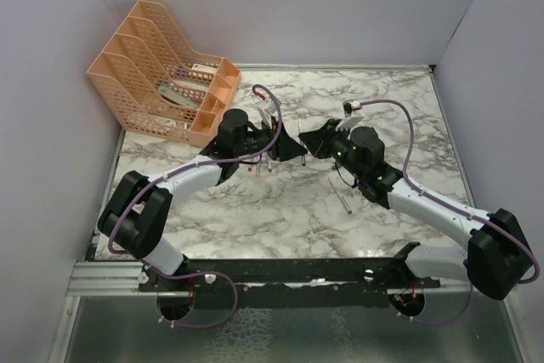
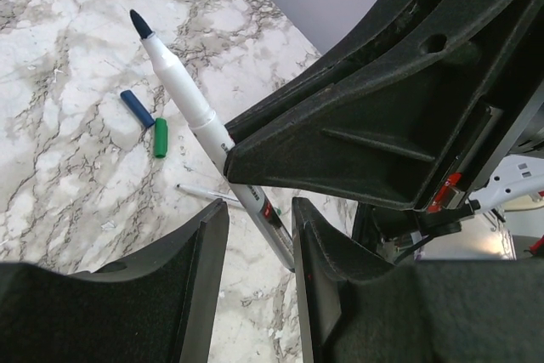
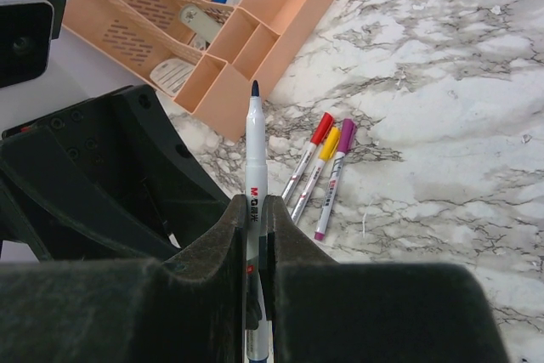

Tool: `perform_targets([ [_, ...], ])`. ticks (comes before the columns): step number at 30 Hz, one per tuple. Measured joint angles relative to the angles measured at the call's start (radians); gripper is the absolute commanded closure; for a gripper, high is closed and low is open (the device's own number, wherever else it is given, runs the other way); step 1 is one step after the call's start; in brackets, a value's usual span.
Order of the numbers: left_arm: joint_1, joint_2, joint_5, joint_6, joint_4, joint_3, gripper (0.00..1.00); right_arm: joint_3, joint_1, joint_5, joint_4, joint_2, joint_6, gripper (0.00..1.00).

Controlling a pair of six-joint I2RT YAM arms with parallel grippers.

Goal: Insert the pens into the pen caps

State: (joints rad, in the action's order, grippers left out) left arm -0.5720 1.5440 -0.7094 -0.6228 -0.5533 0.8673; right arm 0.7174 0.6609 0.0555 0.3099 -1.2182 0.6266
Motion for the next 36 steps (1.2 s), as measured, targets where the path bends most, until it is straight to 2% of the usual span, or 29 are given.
perform_targets([
  [4,-0.002,0.000,0.005,-0.005,0.000,0.000,0.62,-0.003,0.000,-0.008,0.010,0.000,0.012,0.99],
  [9,-0.006,0.003,0.010,-0.012,-0.005,0.000,0.69,-0.004,0.000,-0.019,0.028,0.000,0.024,0.99],
  [10,-0.006,0.006,0.011,-0.014,-0.007,0.000,0.72,-0.004,0.000,-0.020,0.028,0.000,0.024,0.99],
  [13,-0.006,0.013,0.014,-0.021,-0.014,0.000,0.91,-0.005,0.000,-0.021,0.028,0.000,0.024,0.99],
  [15,-0.006,0.014,0.027,-0.024,-0.006,0.000,1.00,-0.007,0.000,-0.020,0.035,0.000,0.023,0.99],
  [21,-0.006,0.016,0.045,-0.023,-0.003,0.000,1.00,-0.010,-0.001,-0.020,0.036,0.000,0.018,0.99],
  [24,-0.006,0.016,0.048,-0.023,-0.002,0.000,1.00,-0.010,-0.001,-0.019,0.032,0.004,-0.003,0.84],
  [31,-0.014,0.016,0.090,-0.014,0.016,-0.018,1.00,0.000,0.000,0.055,-0.073,0.079,-0.072,0.62],
  [36,-0.012,0.016,0.141,0.018,0.105,-0.038,1.00,0.058,0.002,0.227,-0.230,0.143,-0.080,0.58],
])
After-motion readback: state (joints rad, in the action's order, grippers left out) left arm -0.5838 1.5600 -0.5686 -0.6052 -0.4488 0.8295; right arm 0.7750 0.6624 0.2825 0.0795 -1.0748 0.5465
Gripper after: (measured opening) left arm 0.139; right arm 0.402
